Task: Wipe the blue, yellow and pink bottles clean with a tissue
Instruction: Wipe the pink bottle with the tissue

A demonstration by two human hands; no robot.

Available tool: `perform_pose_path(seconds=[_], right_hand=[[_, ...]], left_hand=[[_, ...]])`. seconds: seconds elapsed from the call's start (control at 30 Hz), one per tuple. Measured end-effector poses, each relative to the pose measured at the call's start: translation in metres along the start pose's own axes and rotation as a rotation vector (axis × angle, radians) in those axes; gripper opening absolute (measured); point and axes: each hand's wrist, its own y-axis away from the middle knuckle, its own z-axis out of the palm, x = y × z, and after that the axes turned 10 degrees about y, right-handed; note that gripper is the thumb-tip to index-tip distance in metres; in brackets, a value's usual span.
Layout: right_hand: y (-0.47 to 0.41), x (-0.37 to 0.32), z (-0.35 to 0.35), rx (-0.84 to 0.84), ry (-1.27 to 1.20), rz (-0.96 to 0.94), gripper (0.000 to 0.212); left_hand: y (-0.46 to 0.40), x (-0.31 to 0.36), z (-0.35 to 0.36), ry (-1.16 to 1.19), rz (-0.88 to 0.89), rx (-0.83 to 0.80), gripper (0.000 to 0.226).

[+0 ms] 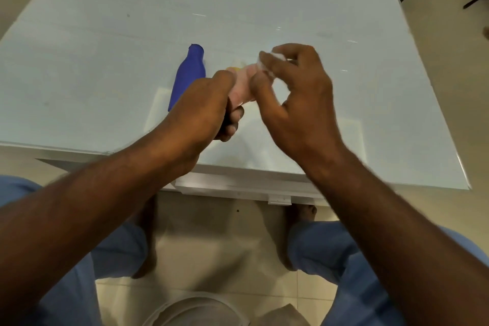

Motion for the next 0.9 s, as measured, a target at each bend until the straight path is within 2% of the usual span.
perform_pose_path(seconds=[0.1,0.17,0.27,0.3,0.43,0.47,0.6,0.77,0.83,0.9], right_hand=[[0.017,-0.014,0.003,-0.111,-0.057,-0.196,0.035],[0.011,-0.010,0.003,-0.065,-0.054,-0.144,0.036],[-0.005,0.005,-0.003,-0.043,0.016,0.123,0.048],[-0.004,0.006,-0.003,-0.053,0.022,0.129,0.049],[0.016,-0.011,-0.002,-0.120,-0.080,-0.153,0.038],[0.017,-0.011,0.000,-0.121,-0.088,-0.167,0.037],[0.001,0.000,0.000,-0.053,-0.032,0.033,0.043],[0.015,-0.014,-0.001,-0.019,-0.209,-0.200,0.024],[0.011,-0.009,0.004,0.015,-0.170,-0.157,0.023],[0.002,0.000,0.005,0.020,-0.084,-0.030,0.025]], left_hand=[[-0.002,-0.001,-0.003,0.022,0.012,0.090,0.037],[-0.003,-0.003,-0.003,-0.010,0.014,0.057,0.041],[-0.001,0.000,0.001,-0.009,-0.028,0.004,0.043],[-0.001,0.000,0.001,0.010,-0.026,0.004,0.042],[-0.005,-0.002,-0.003,0.001,0.030,0.057,0.039],[-0.006,-0.003,-0.003,-0.015,0.031,0.071,0.039],[-0.006,-0.002,0.000,0.008,-0.030,0.040,0.042],[-0.005,-0.001,-0.003,0.110,-0.053,0.104,0.038],[-0.006,0.000,-0.003,0.092,-0.057,0.103,0.040],[-0.006,0.001,-0.002,0.084,-0.068,0.079,0.042]])
